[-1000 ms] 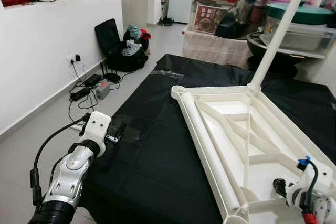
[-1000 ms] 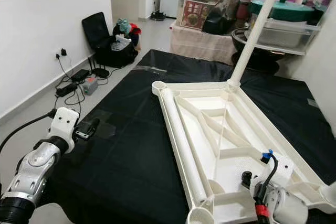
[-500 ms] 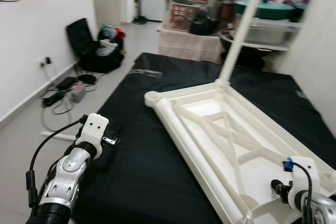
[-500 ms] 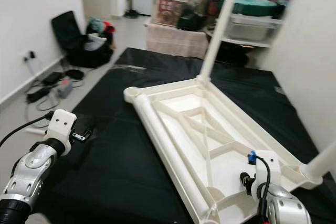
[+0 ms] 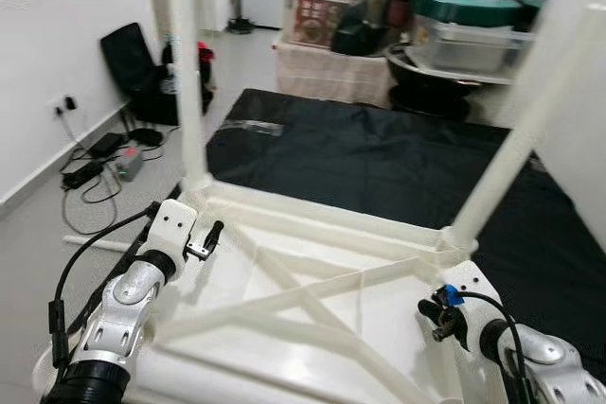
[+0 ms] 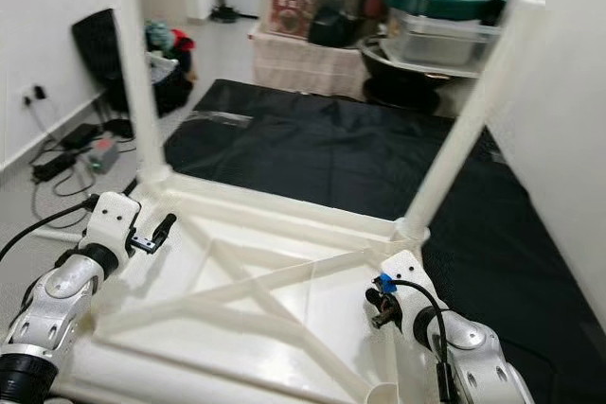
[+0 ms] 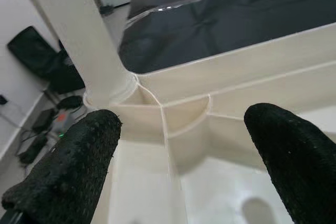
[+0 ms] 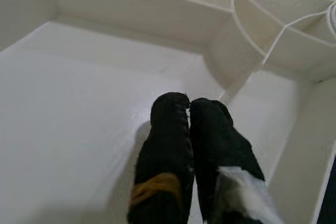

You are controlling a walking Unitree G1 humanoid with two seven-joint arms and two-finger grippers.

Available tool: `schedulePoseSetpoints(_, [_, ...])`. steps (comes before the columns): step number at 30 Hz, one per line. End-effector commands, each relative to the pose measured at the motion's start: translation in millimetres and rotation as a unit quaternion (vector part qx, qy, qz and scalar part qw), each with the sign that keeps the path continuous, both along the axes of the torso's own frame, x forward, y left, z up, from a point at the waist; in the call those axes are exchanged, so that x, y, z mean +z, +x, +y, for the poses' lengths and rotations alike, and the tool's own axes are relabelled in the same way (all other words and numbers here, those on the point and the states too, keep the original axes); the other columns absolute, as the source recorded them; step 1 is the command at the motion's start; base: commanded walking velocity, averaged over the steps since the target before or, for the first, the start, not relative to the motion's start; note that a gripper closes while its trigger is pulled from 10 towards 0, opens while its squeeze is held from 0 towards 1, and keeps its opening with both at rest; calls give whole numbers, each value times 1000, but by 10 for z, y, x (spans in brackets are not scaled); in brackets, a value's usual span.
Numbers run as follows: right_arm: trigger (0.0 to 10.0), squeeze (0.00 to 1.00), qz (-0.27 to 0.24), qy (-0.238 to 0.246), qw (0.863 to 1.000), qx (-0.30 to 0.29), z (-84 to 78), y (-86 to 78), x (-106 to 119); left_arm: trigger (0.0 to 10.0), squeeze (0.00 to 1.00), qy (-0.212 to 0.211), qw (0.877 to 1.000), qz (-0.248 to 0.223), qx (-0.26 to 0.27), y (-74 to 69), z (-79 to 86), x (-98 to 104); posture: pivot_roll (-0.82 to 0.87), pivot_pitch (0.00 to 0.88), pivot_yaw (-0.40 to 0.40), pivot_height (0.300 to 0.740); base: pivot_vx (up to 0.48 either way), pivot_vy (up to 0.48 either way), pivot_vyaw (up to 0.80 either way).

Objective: Building children table

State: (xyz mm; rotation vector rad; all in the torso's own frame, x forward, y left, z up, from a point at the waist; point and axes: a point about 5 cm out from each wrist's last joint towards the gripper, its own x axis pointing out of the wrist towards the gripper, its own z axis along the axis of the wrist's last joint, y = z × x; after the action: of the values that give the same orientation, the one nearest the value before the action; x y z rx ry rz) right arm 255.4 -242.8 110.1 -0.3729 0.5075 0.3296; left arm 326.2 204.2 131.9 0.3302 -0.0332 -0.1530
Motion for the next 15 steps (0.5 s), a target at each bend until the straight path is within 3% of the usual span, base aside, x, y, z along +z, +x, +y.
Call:
schedulePoseSetpoints(1, [10000, 0, 19, -33, 998, -39, -157, 3, -81, 10000, 0, 4, 1000, 13, -2, -9, 8, -44, 33, 0, -110, 740, 0, 0, 0])
schedulePoseSetpoints(9, [10000, 0, -3, -46, 994, -102, -328, 171, 1, 10000, 0, 4, 1000, 14, -3, -1, -25, -47, 34, 0, -107, 740, 0, 0, 0])
schedulePoseSetpoints(10, [10000, 0, -33, -16, 990, -134, -367, 277, 129, 10000, 0, 4, 1000, 14, -5, 0, -41, -49, 36, 0, -106, 740, 0, 0, 0])
schedulePoseSetpoints(13, [10000, 0, -62, 20, 985, -157, -387, 362, 252, 10000, 0, 4, 1000, 14, -6, -1, -51, -52, 36, 0, -108, 740, 0, 0, 0])
schedulePoseSetpoints(14, [10000, 1000, -120, 72, 975, -171, -369, 478, 505, 10000, 0, 4, 1000, 14, -6, -5, -58, -55, 42, 0, -110, 740, 0, 0, 0])
schedulePoseSetpoints(15, [10000, 1000, -120, 72, 975, -171, -369, 478, 505, 10000, 0, 4, 1000, 14, -6, -5, -58, -55, 42, 0, -110, 740, 0, 0, 0])
